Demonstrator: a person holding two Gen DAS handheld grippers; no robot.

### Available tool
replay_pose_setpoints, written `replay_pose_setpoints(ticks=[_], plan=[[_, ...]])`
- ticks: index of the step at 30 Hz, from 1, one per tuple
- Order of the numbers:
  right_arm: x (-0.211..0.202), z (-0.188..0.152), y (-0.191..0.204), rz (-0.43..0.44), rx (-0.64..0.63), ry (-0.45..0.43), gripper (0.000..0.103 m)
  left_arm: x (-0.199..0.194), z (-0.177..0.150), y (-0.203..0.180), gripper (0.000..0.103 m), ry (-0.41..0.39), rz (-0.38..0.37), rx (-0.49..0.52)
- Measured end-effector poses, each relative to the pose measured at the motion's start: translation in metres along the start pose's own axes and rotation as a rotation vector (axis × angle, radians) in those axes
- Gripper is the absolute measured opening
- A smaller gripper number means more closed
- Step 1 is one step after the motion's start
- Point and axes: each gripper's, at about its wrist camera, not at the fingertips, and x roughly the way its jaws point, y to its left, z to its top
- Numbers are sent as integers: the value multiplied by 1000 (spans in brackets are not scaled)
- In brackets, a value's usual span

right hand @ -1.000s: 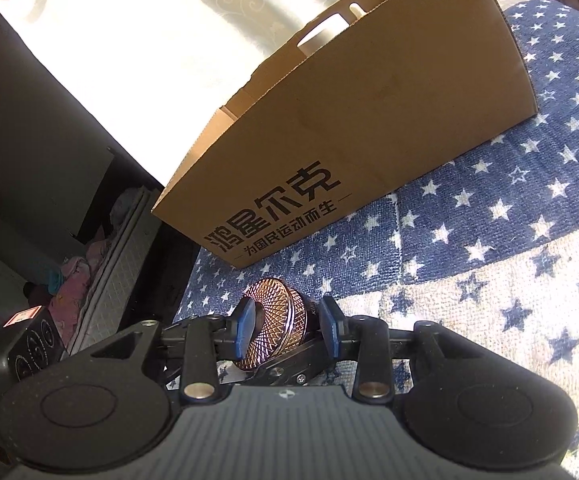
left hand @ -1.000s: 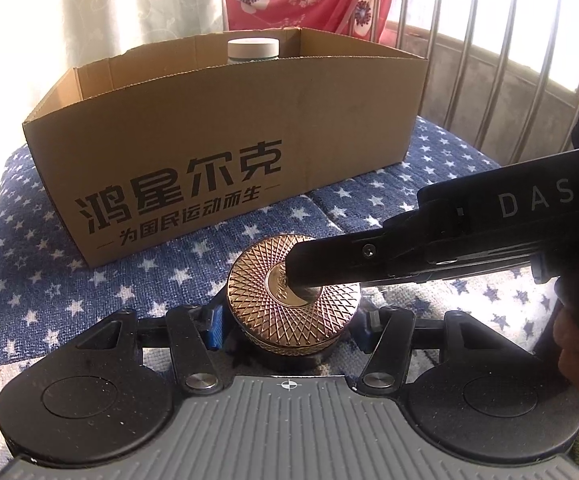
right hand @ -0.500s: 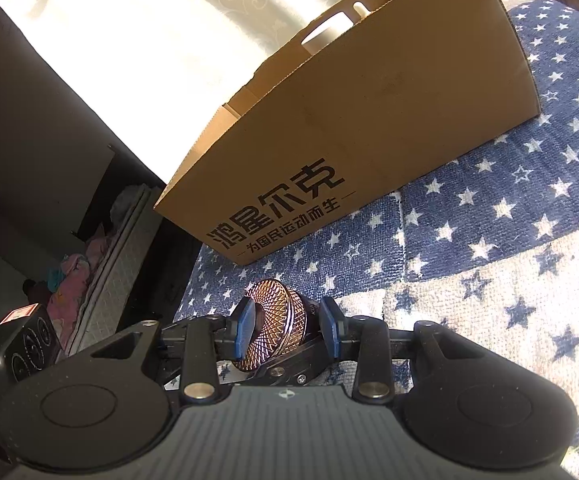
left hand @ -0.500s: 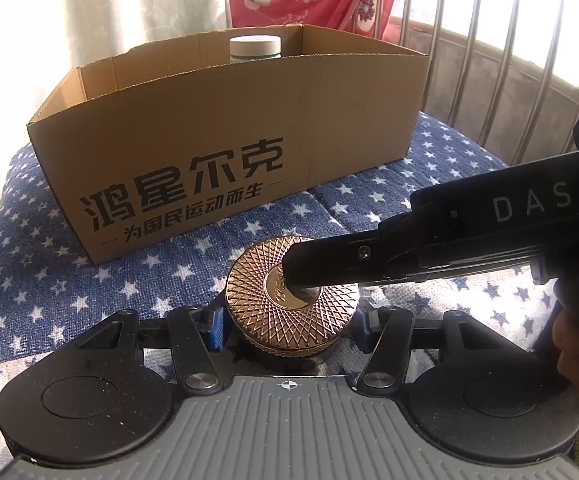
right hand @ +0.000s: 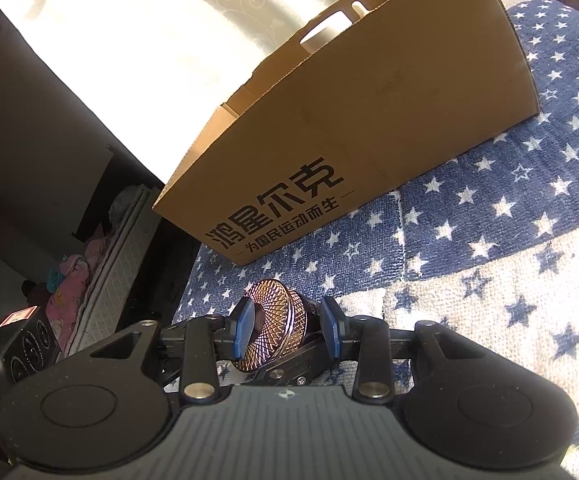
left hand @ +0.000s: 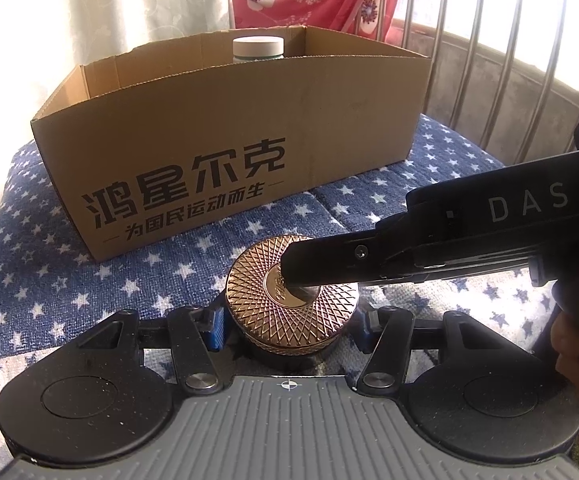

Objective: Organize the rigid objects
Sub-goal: 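Lift the copper jar with the right gripper and carry it over the box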

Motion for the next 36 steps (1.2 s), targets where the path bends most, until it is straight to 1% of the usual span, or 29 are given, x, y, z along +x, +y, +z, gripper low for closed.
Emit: replay_pose_setpoints(ticks=[15, 23, 29, 36], plan=[[-8, -2, 12, -9, -32, -20, 40, -11, 1, -1, 56, -24, 3, -6], [-16, -1, 25, -5, -62, -48, 40, -24, 8, -3, 56, -67, 7, 8], [-34, 13, 47, 6, -132, -113, 40, -42, 35, -5, 56, -144, 5, 56], [-62, 55, 71, -5, -250, -217, 40, -44, 91, -7, 56, -219, -48, 82]])
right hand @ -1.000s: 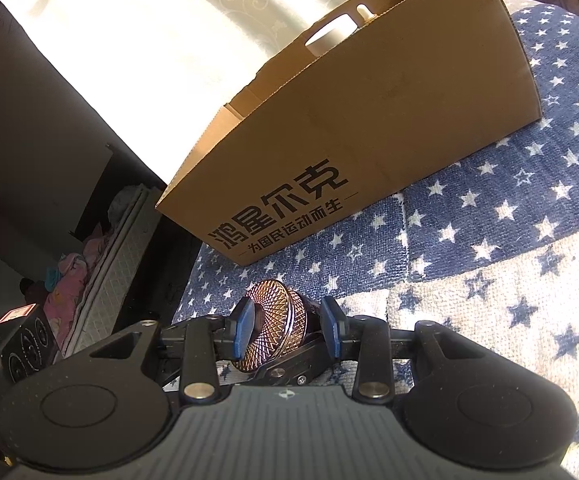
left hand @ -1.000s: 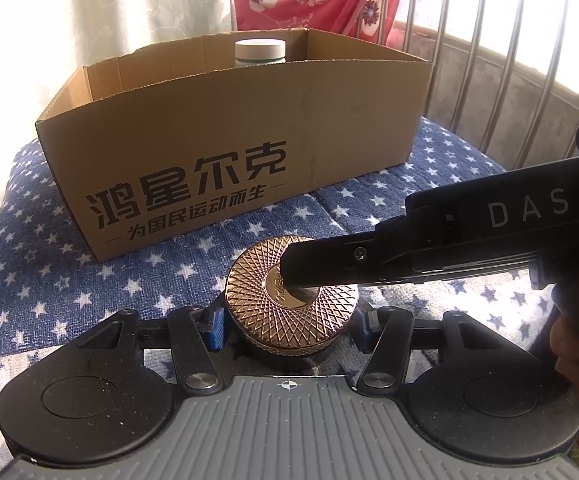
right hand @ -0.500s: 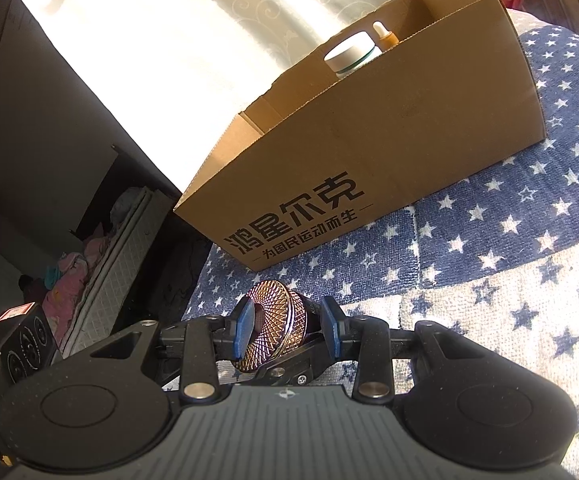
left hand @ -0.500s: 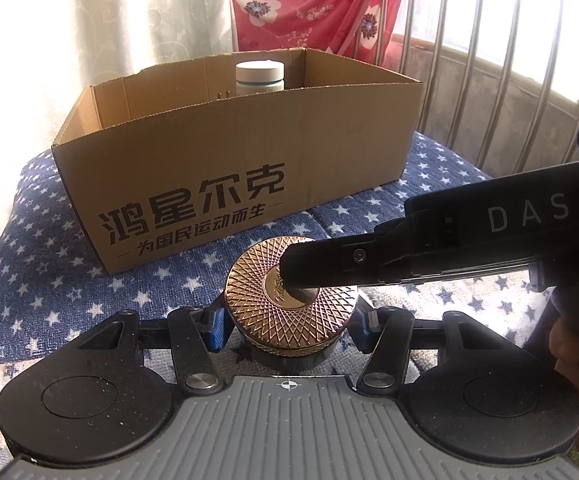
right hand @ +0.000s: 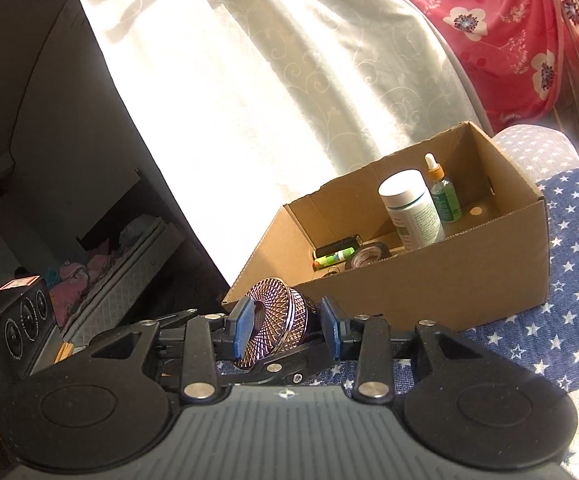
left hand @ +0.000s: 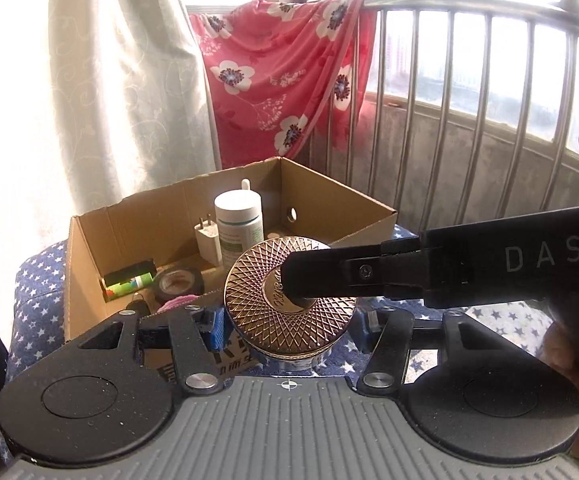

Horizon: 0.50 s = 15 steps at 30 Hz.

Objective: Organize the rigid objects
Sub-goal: 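Lift the copper jar with the right gripper and carry it over the box, then lower the copper jar into the box and open the right gripper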

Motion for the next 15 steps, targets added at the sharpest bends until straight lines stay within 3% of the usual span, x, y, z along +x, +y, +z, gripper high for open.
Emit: replay_pose_setpoints(ticks=[7, 15], plan=[[-7, 53, -18, -45, -59, -54, 41, 42, 47, -5, 56, 0, -79, -2], [21, 85, -70, -111, -31, -15, 43, 118, 62, -8, 56, 122, -128, -42]])
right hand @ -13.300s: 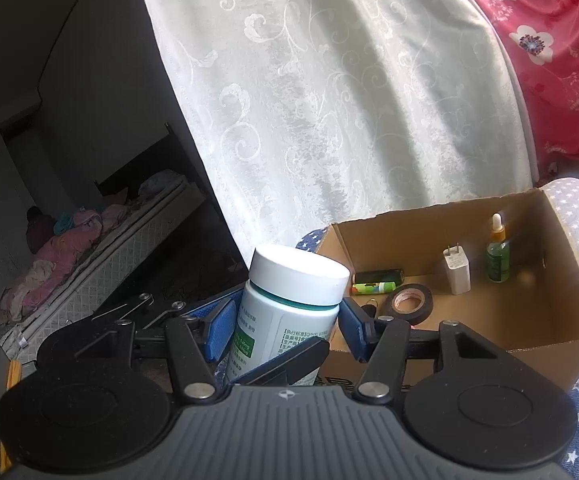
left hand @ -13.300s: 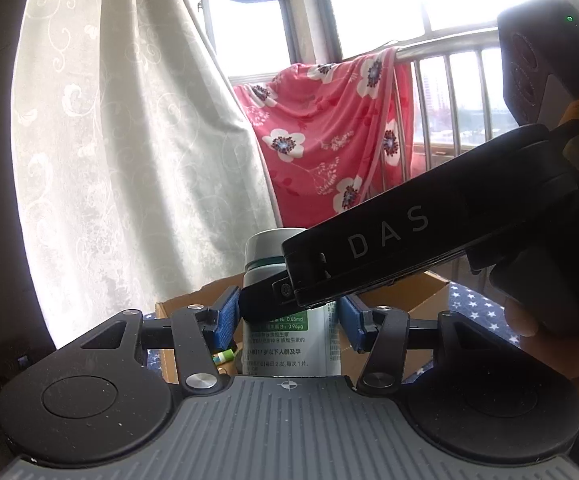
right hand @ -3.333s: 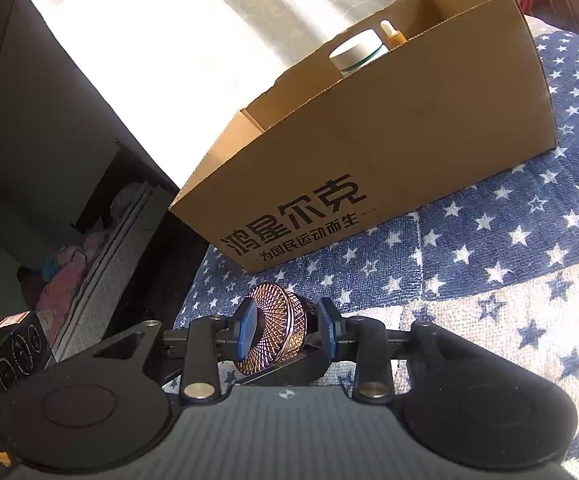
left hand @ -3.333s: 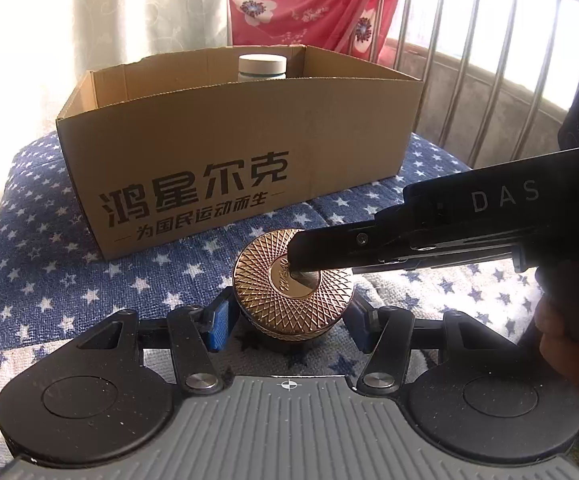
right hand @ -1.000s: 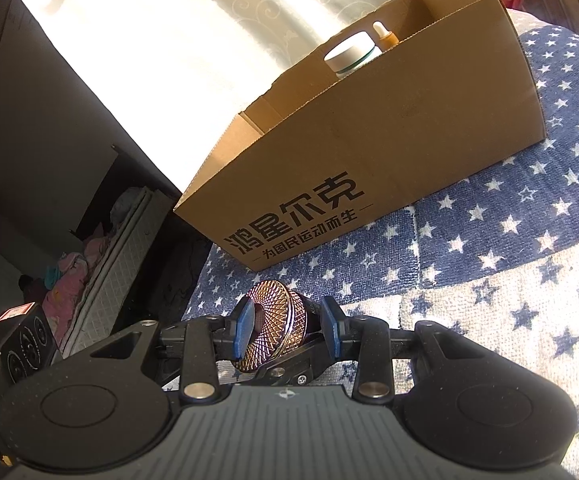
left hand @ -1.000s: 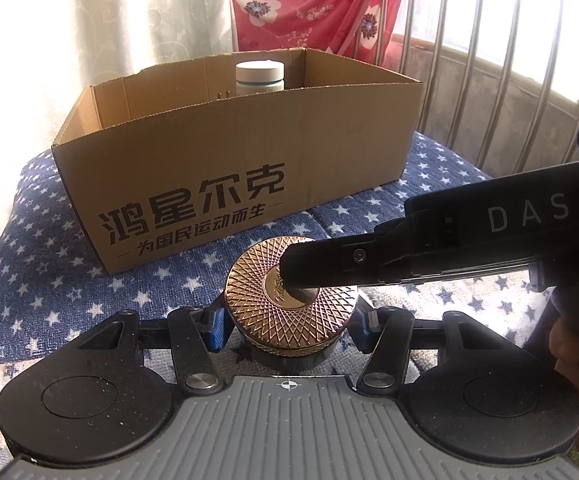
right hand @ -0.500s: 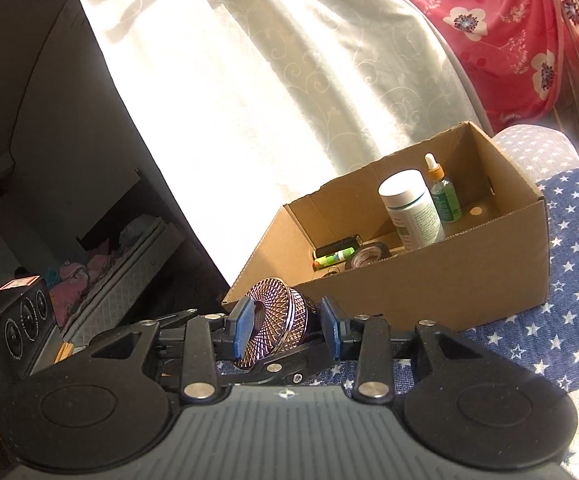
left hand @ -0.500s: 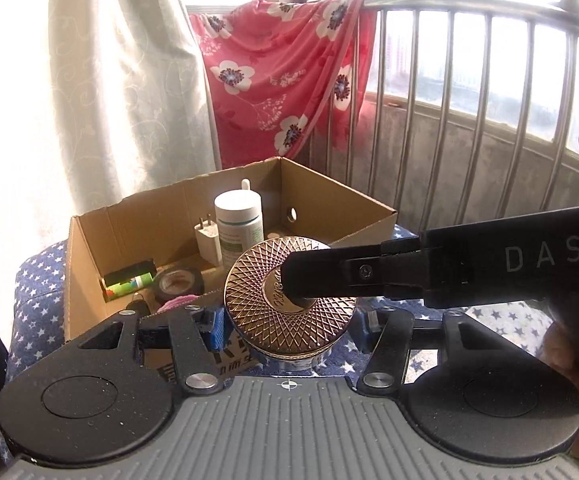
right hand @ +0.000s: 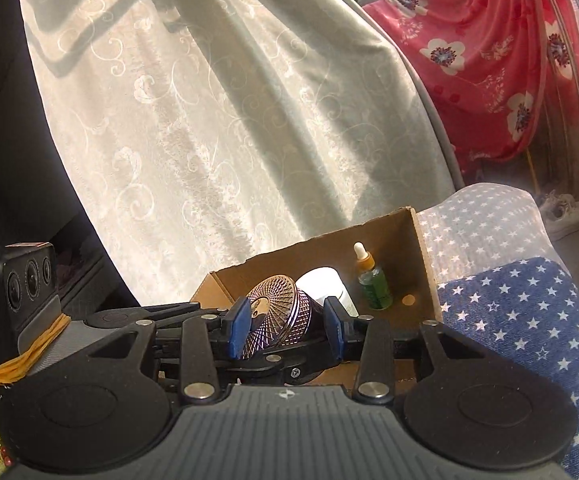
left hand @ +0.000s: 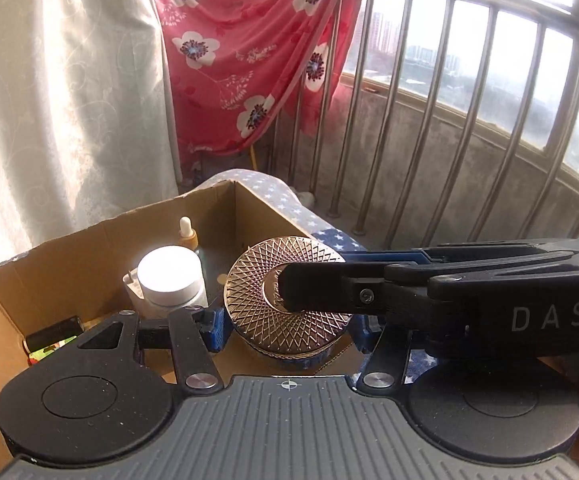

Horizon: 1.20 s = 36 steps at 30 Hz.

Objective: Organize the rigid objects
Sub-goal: 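Lower the copper jar into the box and open the right gripper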

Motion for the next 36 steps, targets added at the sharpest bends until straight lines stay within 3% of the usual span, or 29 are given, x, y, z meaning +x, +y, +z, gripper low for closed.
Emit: replay_pose_setpoints(ticks=[9, 18, 31, 36], plan=[[39, -4, -43, -45, 30, 104, 43, 50, -3, 10, 56, 154, -36, -92], [46, 0, -51, -49, 8, 105, 42, 63, -5, 17, 60, 211, -22, -157], [39, -1, -49, -45, -4, 88, 42, 46, -7, 20, 62, 152, -45, -188], [23, 2, -40, -39, -35, 53, 42, 15, -4, 15, 73, 71, -28, -165]])
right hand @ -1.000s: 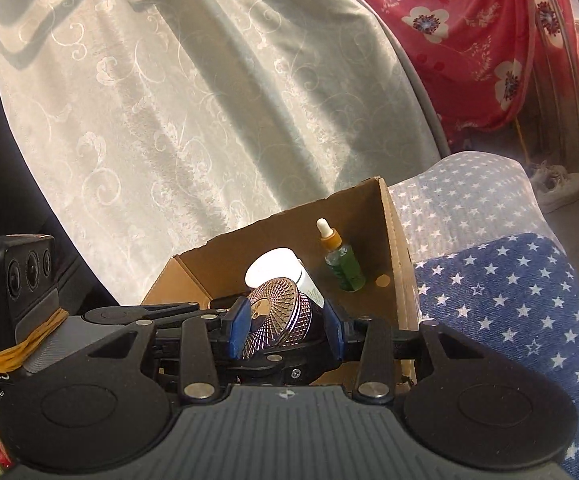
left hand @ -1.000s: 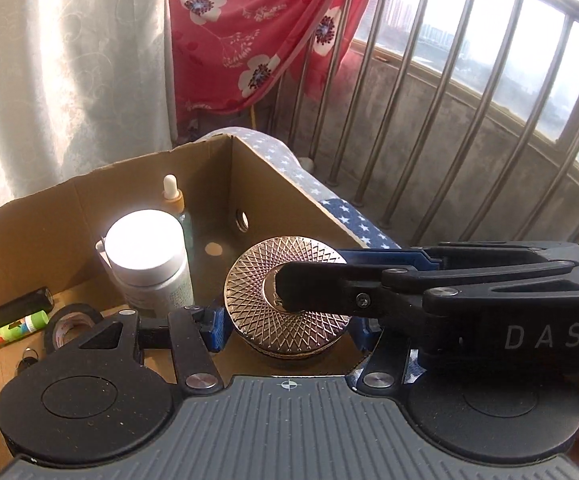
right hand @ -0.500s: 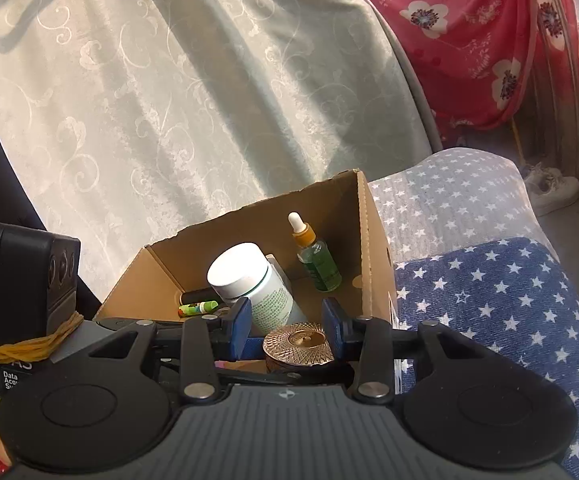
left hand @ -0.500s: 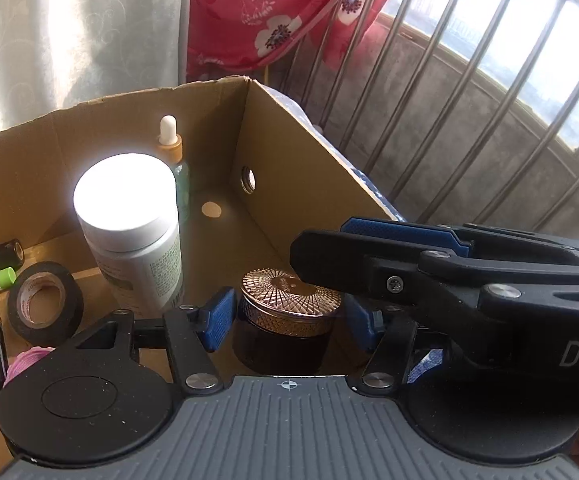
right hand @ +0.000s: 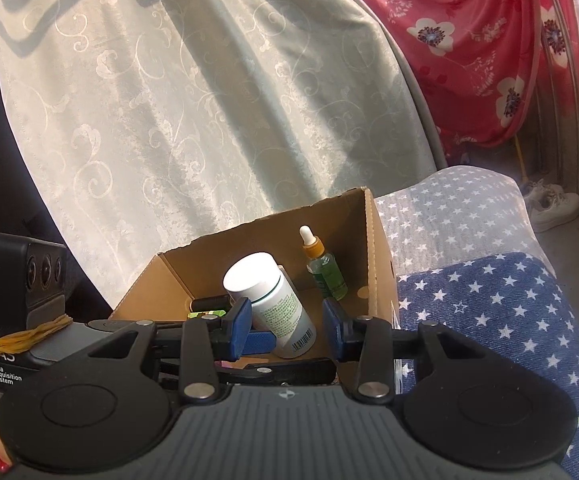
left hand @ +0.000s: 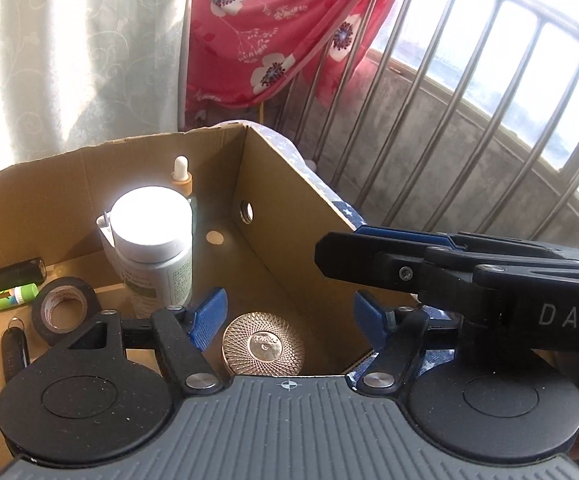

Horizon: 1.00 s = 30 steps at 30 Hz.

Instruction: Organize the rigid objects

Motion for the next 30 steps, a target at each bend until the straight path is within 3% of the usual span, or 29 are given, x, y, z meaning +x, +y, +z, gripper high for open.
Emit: replay_pose_setpoints(ticks=[2, 8, 15, 24, 26, 30], plan=[[-8, 3, 5, 3, -14, -17, 42, -17, -1, 0, 79, -41, 4, 9], [-33, 10, 23, 9, -64, -62, 42, -62, -9, 7, 83, -147, 33, 25], [-32, 13, 50, 30, -119, -43, 42, -89, -29, 17, 83, -200, 109, 50], [20, 21, 84, -25, -197, 68, 46, -108, -62, 42, 83, -230, 155, 12], [40, 23, 89, -51, -212, 92, 67, -108, -64, 49, 83, -225, 149, -5], [84, 25, 99, -144, -287, 127, 68, -107, -66, 60, 83, -222, 151, -21]])
